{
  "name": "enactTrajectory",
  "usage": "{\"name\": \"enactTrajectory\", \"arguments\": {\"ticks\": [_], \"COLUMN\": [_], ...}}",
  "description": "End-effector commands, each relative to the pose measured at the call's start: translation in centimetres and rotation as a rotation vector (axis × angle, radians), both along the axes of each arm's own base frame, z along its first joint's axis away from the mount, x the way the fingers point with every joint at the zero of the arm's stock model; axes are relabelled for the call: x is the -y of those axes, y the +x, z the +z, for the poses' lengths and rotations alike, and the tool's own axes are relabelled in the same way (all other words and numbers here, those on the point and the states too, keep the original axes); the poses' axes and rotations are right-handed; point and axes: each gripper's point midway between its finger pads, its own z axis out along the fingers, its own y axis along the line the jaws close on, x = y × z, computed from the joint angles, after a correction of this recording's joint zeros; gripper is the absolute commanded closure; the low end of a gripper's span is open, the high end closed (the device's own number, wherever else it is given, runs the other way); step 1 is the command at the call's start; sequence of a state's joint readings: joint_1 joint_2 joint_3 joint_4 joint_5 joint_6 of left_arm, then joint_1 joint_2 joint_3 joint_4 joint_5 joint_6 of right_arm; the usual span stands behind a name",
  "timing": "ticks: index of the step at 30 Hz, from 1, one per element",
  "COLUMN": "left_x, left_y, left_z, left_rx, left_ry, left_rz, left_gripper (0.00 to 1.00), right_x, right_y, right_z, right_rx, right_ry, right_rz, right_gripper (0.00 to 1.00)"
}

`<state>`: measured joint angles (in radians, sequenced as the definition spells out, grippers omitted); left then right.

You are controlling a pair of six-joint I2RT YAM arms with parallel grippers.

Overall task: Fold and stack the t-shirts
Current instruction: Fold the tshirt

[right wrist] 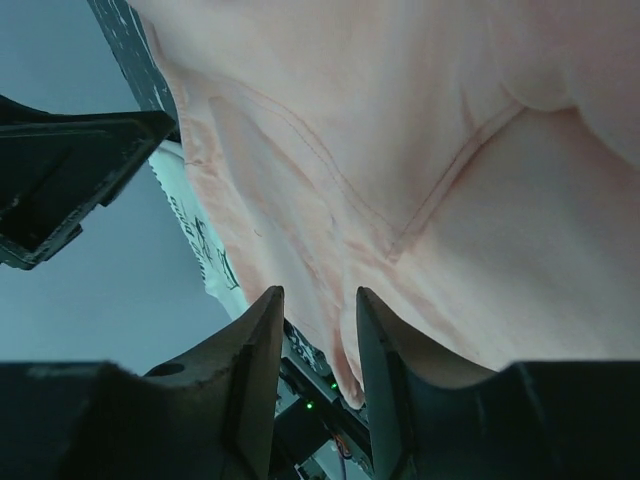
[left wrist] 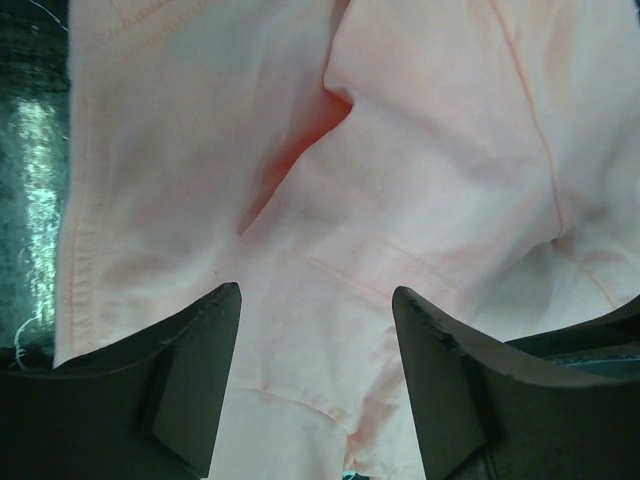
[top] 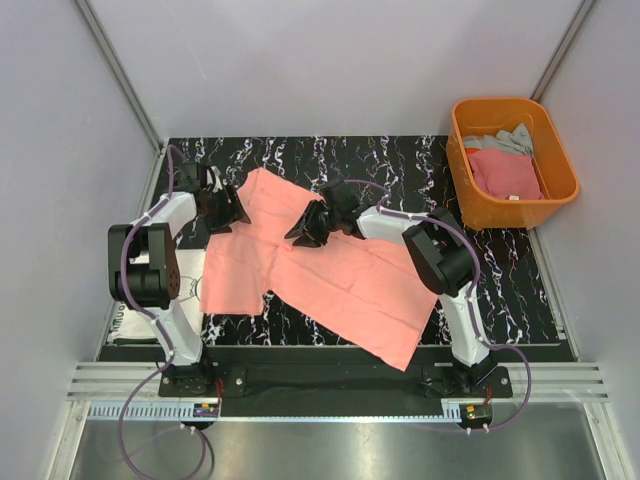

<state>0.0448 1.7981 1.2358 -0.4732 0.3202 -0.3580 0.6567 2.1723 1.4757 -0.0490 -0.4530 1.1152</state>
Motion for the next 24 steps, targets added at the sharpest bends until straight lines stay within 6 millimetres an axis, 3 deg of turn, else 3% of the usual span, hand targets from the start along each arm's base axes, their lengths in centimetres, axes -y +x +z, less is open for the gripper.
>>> {"name": "enactTrajectory", "arguments": {"ticks": [1, 4, 10, 14, 24], "left_x": [0.7, 0.5, 0.4, 0.0, 0.0], "left_y": [1.4, 1.7, 1.8, 1.6, 2.8], "left_z": [0.3, -0.6, -1.5, -1.4, -1.3], "left_rx": [0.029, 0.01, -0.004, -0.003, 0.012], "left_ry": [-0.03, -0.031, -0.021, -0.002, -0.004], "left_rz": [-0.041, -0.03, -0.02, -0.01, -0.007], "left_gripper": [0.33, 0.39, 0.41, 0.39, 0.43], "right_x": [-0.6, -0.4, 0.0, -0.1, -0.4], "right_y": [1.8, 1.4, 0.8, 0.6, 0.8], "right_z": [0.9, -0.2, -1.3, -1.9, -2.9], "right_rx": [0.046, 0.022, -0.002, -0.018, -0.052], "right_ry": [0.043, 0.032, 0.021, 0.023, 0.028], "right_rz": [-0.054, -0.049, -0.05, -0.047, -0.057], "right_gripper": [0.58, 0.59, 0.58, 0.53, 0.52]}}
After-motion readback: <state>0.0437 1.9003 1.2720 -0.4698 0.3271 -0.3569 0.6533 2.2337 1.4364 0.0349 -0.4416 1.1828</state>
